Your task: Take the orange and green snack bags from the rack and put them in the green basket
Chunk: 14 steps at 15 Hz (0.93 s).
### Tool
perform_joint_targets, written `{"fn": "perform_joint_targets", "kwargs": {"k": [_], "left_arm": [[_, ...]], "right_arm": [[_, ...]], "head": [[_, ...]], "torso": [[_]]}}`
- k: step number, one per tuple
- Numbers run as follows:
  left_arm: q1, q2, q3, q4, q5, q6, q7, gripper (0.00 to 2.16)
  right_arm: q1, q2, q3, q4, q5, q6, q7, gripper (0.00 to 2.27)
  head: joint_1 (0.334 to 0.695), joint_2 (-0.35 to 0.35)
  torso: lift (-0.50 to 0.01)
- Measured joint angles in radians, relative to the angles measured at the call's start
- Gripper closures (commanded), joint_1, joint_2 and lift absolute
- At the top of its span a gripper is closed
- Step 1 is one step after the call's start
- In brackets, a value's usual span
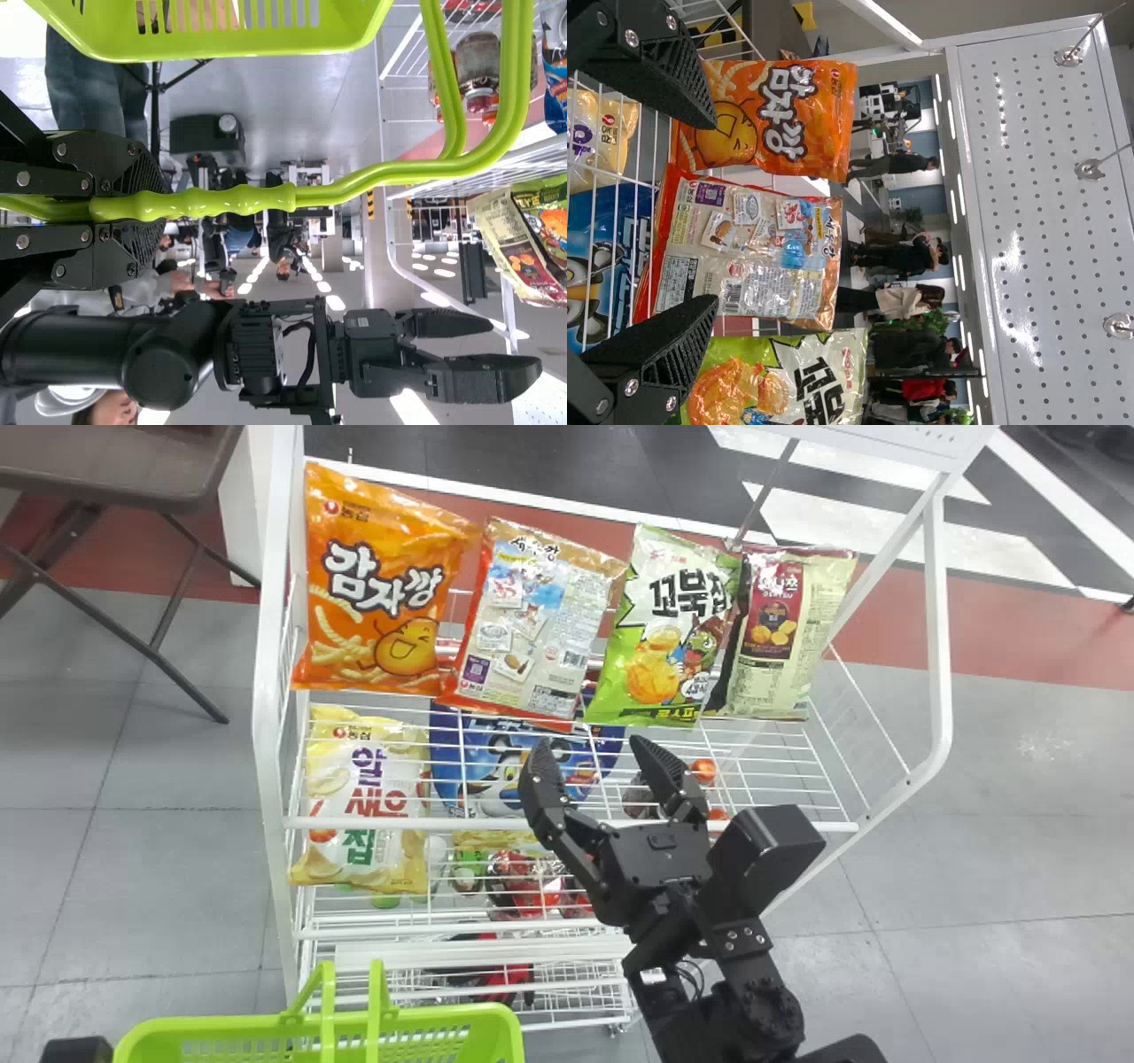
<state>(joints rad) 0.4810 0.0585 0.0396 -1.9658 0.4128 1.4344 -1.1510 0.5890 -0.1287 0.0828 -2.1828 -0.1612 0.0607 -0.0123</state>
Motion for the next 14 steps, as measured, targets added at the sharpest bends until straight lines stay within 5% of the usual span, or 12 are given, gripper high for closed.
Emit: {"fn": "perform_joint_targets", "kwargs": {"k": [14], "left_arm": [[0.012, -0.006, 0.006, 0.006, 0.005, -0.053, 0.001, 2.15]], "right_arm": [[-0.033, 0.007, 0.021, 0.015, 0.010, 0.010, 0.000, 0.12]], "head": [[0.695, -0.328]], "torso": [[0.000]]}}
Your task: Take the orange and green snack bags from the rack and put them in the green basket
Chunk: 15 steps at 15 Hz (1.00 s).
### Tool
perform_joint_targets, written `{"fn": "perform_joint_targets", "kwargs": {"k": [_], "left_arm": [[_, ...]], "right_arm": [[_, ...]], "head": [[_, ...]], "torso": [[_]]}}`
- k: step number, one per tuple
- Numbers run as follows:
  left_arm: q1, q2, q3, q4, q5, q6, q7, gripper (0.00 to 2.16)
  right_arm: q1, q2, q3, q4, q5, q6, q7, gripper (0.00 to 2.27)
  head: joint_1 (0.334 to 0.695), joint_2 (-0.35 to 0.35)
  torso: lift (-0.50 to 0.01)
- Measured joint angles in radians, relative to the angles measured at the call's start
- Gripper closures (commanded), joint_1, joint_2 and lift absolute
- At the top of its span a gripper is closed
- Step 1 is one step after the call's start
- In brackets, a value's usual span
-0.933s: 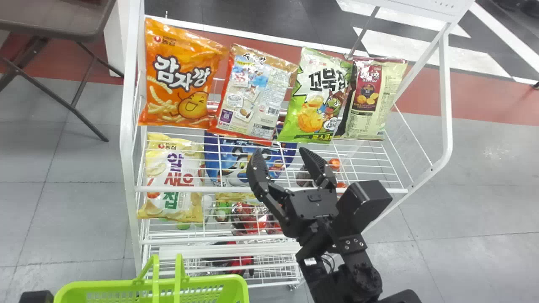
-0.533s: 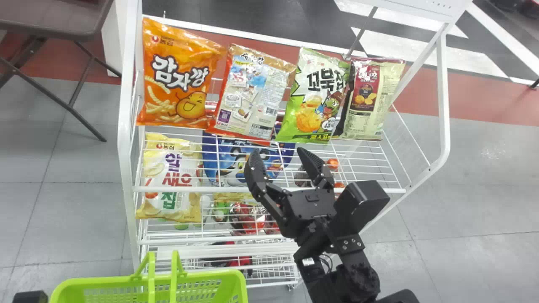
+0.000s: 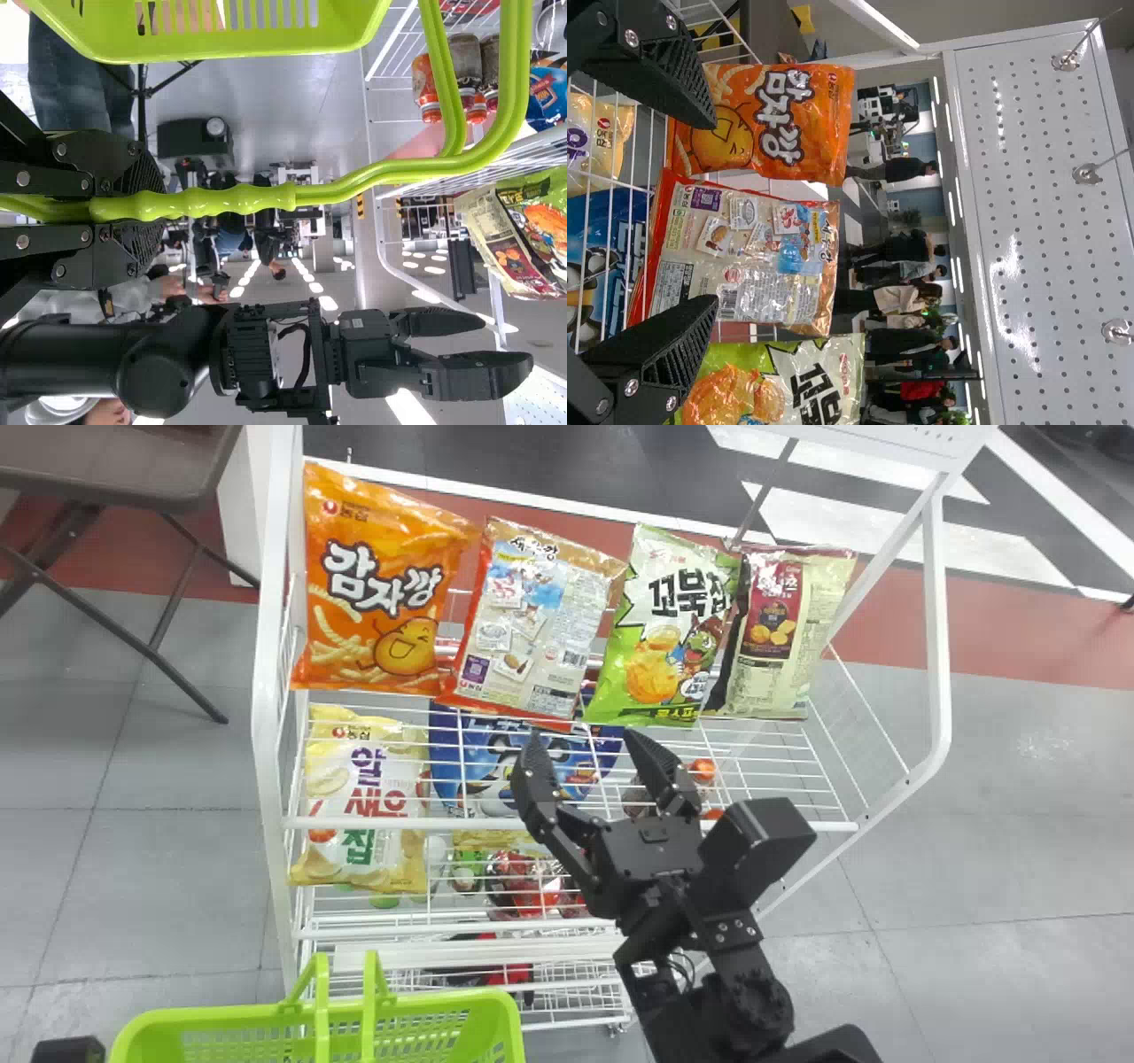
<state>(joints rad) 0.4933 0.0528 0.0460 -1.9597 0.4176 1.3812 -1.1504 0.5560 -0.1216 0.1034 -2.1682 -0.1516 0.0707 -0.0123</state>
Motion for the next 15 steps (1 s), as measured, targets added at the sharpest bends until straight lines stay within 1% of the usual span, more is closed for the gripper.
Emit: {"fn": "perform_joint_targets", "kwargs": {"k": [4, 7, 10, 15], "left_arm": [[0.003, -0.002, 0.000, 0.003, 0.001, -0.008, -0.002, 2.15], [0.004, -0.002, -0.001, 0.003, 0.001, -0.016, -0.008, 2.15], [0.005, -0.001, -0.002, 0.004, 0.001, -0.025, -0.011, 2.15], [0.007, 0.005, 0.000, 0.018, 0.006, -0.052, -0.019, 2.15]], "right_arm": [[-0.092, 0.008, 0.058, 0.060, 0.035, 0.015, -0.006, 0.12], [-0.185, 0.013, 0.091, 0.123, 0.047, 0.075, -0.015, 0.12], [-0.283, 0.028, 0.116, 0.222, 0.051, 0.118, -0.015, 0.12], [-0.453, 0.064, 0.183, 0.416, 0.079, 0.104, -0.015, 0.12]], "head": [[0.695, -0.269], [0.695, -0.225], [0.695, -0.196], [0.695, -0.116]], "torso": [[0.000], [0.000], [0.000], [0.000]]}}
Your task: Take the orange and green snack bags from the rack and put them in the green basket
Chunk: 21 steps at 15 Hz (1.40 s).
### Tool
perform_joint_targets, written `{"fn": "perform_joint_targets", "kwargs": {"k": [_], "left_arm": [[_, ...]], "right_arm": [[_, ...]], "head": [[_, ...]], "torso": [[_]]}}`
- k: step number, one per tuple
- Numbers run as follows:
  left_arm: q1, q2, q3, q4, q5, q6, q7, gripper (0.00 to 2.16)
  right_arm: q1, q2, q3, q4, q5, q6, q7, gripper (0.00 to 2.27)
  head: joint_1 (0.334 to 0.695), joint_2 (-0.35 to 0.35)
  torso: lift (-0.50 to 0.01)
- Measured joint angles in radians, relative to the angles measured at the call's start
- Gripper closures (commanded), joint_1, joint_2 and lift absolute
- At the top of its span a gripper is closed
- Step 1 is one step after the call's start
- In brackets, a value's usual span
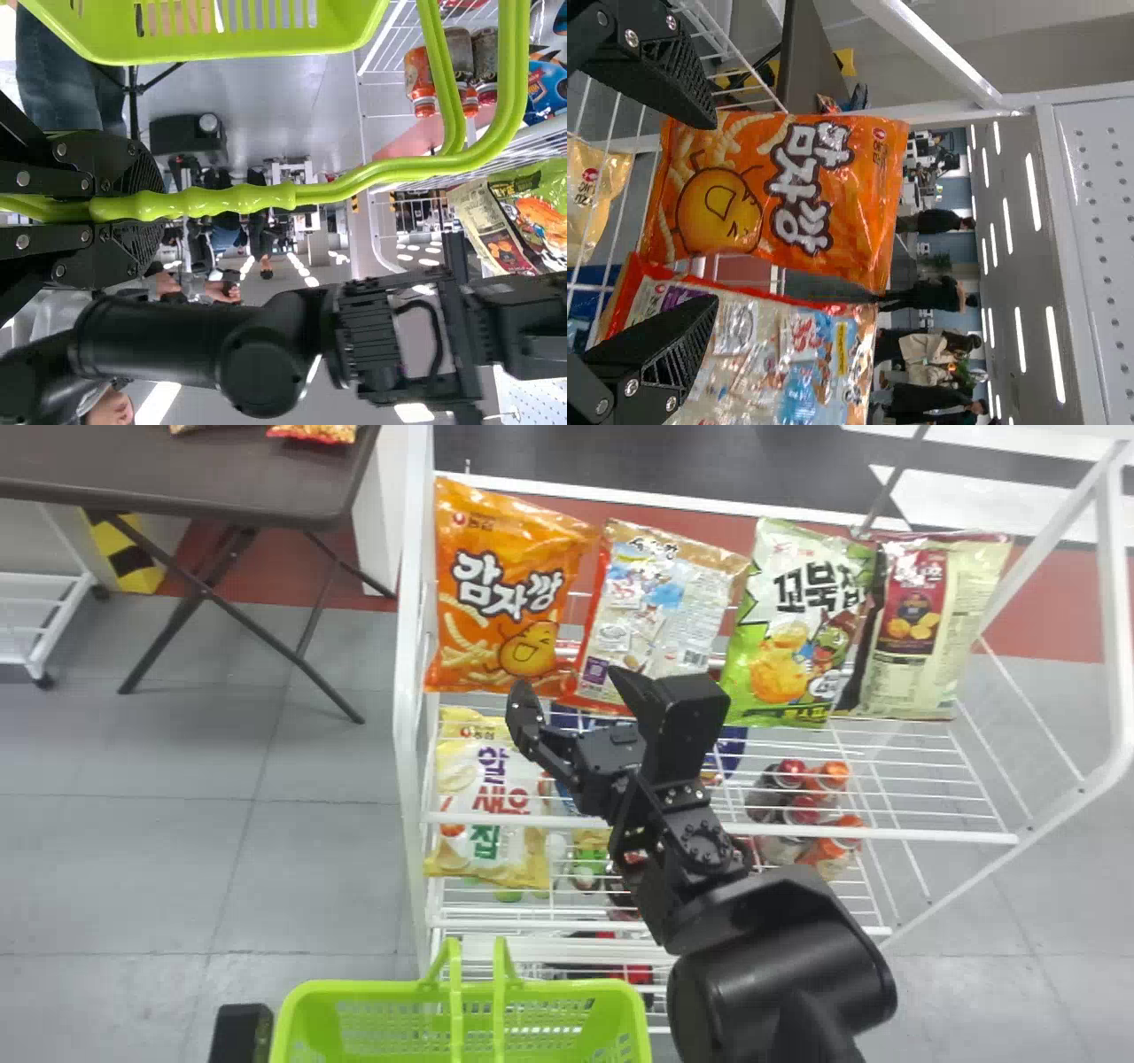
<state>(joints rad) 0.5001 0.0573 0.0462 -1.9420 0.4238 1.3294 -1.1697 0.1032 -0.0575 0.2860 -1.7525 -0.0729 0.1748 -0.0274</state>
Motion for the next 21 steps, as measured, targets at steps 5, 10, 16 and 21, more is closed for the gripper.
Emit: {"fn": "perform_joint_targets", "kwargs": {"k": [5, 10, 16, 21], "left_arm": [[0.000, 0.003, 0.014, 0.006, 0.005, -0.010, -0.020, 2.15], [0.011, 0.006, 0.038, 0.006, 0.014, -0.030, -0.049, 2.15], [0.024, 0.007, 0.058, 0.000, 0.025, -0.044, -0.059, 2.15], [0.025, 0.007, 0.062, 0.005, 0.026, -0.062, -0.064, 2.15]], "right_arm": [[-0.138, 0.043, 0.030, 0.174, 0.031, -0.048, -0.004, 0.12], [-0.245, 0.057, 0.050, 0.291, 0.032, -0.075, -0.025, 0.12], [-0.322, 0.058, 0.048, 0.410, 0.013, -0.108, -0.022, 0.15], [-0.375, 0.058, 0.047, 0.486, -0.011, -0.122, 0.026, 0.22]], "head": [[0.695, -0.056], [0.695, -0.025], [0.695, -0.023], [0.695, -0.015]], "torso": [[0.000], [0.000], [0.000], [0.000]]}}
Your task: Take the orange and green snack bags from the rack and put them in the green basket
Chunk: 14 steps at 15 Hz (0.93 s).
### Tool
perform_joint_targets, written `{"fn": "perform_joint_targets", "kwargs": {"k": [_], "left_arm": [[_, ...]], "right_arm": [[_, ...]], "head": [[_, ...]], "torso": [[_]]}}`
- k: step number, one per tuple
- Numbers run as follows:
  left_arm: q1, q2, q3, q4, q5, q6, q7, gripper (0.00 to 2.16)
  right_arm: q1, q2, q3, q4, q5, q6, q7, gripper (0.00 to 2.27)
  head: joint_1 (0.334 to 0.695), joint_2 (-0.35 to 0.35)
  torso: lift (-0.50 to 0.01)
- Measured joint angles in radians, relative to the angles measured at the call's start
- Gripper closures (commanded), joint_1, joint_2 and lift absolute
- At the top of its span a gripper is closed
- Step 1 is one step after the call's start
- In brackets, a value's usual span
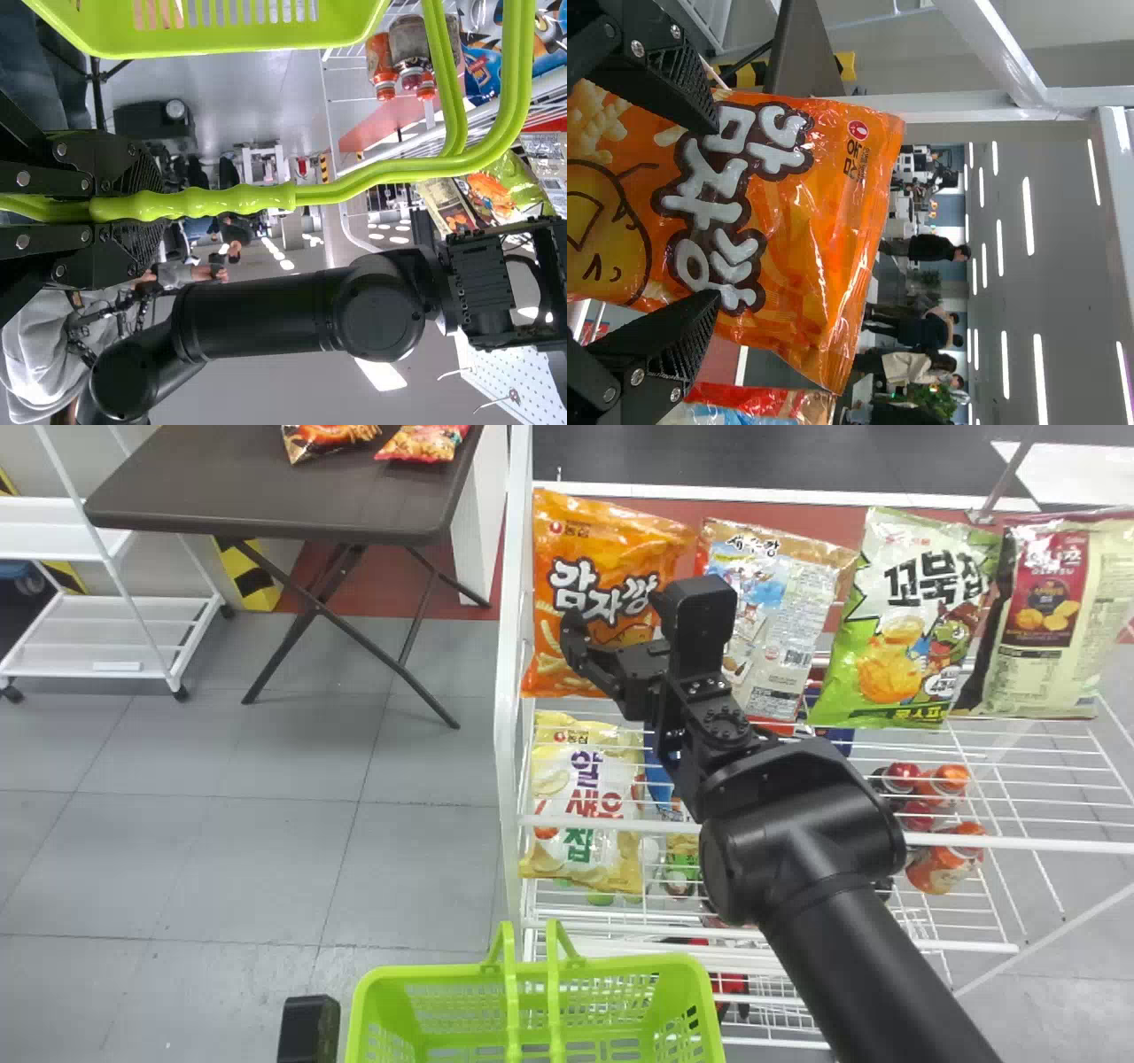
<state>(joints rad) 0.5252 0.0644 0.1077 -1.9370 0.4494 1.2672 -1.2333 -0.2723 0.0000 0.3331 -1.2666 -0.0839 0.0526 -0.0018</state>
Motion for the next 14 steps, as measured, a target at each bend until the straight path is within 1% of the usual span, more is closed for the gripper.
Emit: {"fn": "perform_joint_targets", "kwargs": {"k": [1, 2, 4, 5, 6, 7, 8, 10, 11, 14], "left_arm": [[0.000, 0.000, 0.001, 0.002, 0.000, -0.004, 0.000, 2.15], [0.000, 0.000, 0.001, 0.005, 0.001, -0.011, 0.000, 2.15], [-0.002, 0.000, 0.001, 0.009, 0.003, -0.022, 0.000, 2.15], [-0.004, 0.000, 0.002, 0.013, 0.003, -0.024, 0.000, 2.15], [-0.006, 0.000, 0.002, 0.017, 0.004, -0.025, 0.000, 2.15], [-0.008, 0.000, 0.002, 0.019, 0.004, -0.025, 0.001, 2.15], [-0.010, -0.001, 0.001, 0.020, 0.004, -0.025, 0.003, 2.15], [-0.016, -0.004, 0.000, 0.024, 0.003, -0.025, 0.007, 2.15], [-0.017, -0.004, -0.002, 0.025, 0.003, -0.025, 0.009, 2.15], [-0.021, -0.007, -0.006, 0.027, 0.003, -0.025, 0.012, 2.15]], "right_arm": [[-0.008, 0.000, 0.000, 0.011, -0.003, 0.000, 0.012, 0.22], [-0.016, 0.000, -0.001, 0.023, -0.010, 0.000, 0.028, 0.29], [-0.031, 0.000, -0.002, 0.040, -0.027, 0.011, 0.062, 0.59], [-0.035, 0.000, -0.002, 0.042, -0.030, 0.022, 0.077, 0.80], [-0.038, 0.000, -0.002, 0.043, -0.031, 0.033, 0.088, 1.34], [-0.038, 0.000, -0.003, 0.043, -0.031, 0.040, 0.091, 1.75], [-0.038, 0.000, -0.003, 0.042, -0.031, 0.041, 0.090, 1.96], [-0.024, 0.000, -0.003, 0.020, -0.024, 0.037, 0.081, 2.19], [-0.015, 0.000, -0.003, 0.005, -0.018, 0.034, 0.074, 2.25], [0.022, 0.000, -0.014, -0.055, -0.011, 0.023, 0.058, 2.25]], "head": [[0.695, -0.011], [0.695, -0.008], [0.695, 0.001], [0.695, 0.004], [0.695, 0.007], [0.695, 0.009], [0.695, 0.008], [0.695, 0.007], [0.695, 0.006], [0.695, -0.004]], "torso": [[0.000], [0.000], [0.000], [0.000], [0.000], [0.000], [0.000], [0.000], [0.000], [0.000]]}}
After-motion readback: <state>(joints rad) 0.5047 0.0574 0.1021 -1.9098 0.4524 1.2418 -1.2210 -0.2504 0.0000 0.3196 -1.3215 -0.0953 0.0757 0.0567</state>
